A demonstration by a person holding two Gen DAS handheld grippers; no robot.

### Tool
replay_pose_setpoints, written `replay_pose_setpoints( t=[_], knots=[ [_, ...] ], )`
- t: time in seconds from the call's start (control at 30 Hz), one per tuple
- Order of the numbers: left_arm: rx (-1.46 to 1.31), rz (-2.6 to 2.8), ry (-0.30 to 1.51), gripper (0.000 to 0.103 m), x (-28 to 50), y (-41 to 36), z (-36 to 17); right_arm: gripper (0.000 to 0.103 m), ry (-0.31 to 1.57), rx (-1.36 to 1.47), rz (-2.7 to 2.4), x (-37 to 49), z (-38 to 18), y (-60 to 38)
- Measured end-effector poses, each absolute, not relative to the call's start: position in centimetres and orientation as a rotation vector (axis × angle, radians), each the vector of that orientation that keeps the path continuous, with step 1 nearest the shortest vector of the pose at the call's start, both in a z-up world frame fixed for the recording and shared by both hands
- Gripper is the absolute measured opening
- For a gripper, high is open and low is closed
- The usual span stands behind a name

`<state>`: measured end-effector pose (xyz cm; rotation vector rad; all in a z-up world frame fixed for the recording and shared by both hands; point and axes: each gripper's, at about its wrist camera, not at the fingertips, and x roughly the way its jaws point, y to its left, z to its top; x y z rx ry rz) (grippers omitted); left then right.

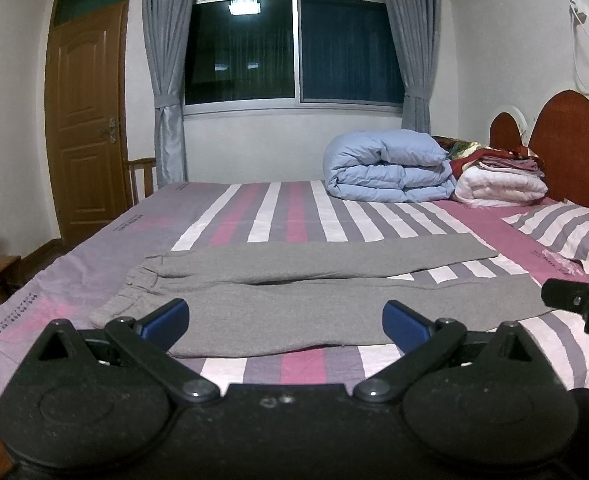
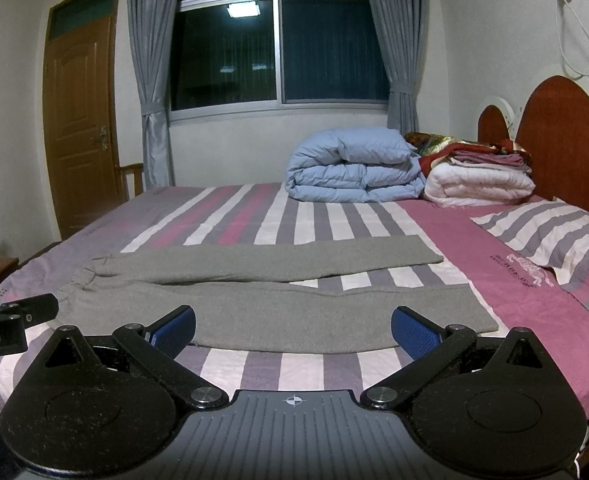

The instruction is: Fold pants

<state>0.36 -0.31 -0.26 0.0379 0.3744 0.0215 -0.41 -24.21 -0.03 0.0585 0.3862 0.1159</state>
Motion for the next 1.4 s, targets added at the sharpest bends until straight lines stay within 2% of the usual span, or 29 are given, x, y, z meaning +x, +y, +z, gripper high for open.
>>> replay_pose_setpoints(
  t=[0.17, 0.37, 0.5, 0.67, 0.87, 0.97, 1.03, 1.1, 1.23, 1.3, 1.33, 1.4],
  knots=[
    [0.025, 0.019, 0.372, 0.097, 1.8, 1.7, 0.0, 0.103, 0.36, 0.052, 0.147, 1.2, 0.8, -24.4],
    [0.013, 0.072, 0.405, 0.097, 7.2, 7.0, 0.3, 0.103, 0.339, 0.062, 0.253, 6.4, 2.6, -23.8],
    [0.12, 0.119, 0.424, 0.097, 12.6, 10.4, 0.4, 0.103, 0.354, 0.043, 0.299, 12.1, 3.3, -22.8],
    [0.064, 0.162, 0.482, 0.097, 20.0, 16.0, 0.8, 0.103, 0.417, 0.045, 0.331, 20.9, 2.6, -21.0],
    [0.128, 0.139, 0.582, 0.097, 31.2, 22.4, -1.7, 0.103, 0.513, -0.037, 0.373, 33.2, -0.7, -17.3],
    [0.131, 0.112, 0.657, 0.091, 37.4, 25.3, -4.5, 0.103, 0.564, -0.06, 0.397, 39.6, -3.6, -15.4],
    [0.106, 0.085, 0.722, 0.079, 41.3, 27.2, -6.8, 0.103, 0.596, -0.072, 0.415, 43.7, -5.5, -14.3],
    [0.101, 0.071, 0.77, 0.074, 44.3, 28.5, -8.9, 0.103, 0.62, -0.103, 0.434, 47.5, -7.5, -12.8],
    [0.113, 0.049, 0.816, 0.071, 48.8, 29.6, -12.1, 0.103, 0.657, -0.147, 0.462, 53.4, -11.1, -11.0],
    [0.126, 0.05, 0.838, 0.071, 50.2, 29.6, -13.2, 0.09, 0.672, -0.166, 0.486, 55.7, -12.5, -10.1],
    [0.125, 0.048, 0.844, 0.071, 50.5, 30.0, -13.5, 0.077, 0.688, -0.169, 0.502, 56.4, -13.0, -9.7],
    [0.098, 0.036, 0.859, 0.071, 51.2, 30.5, -14.3, 0.074, 0.709, -0.177, 0.53, 58.0, -14.0, -8.7]
  ],
)
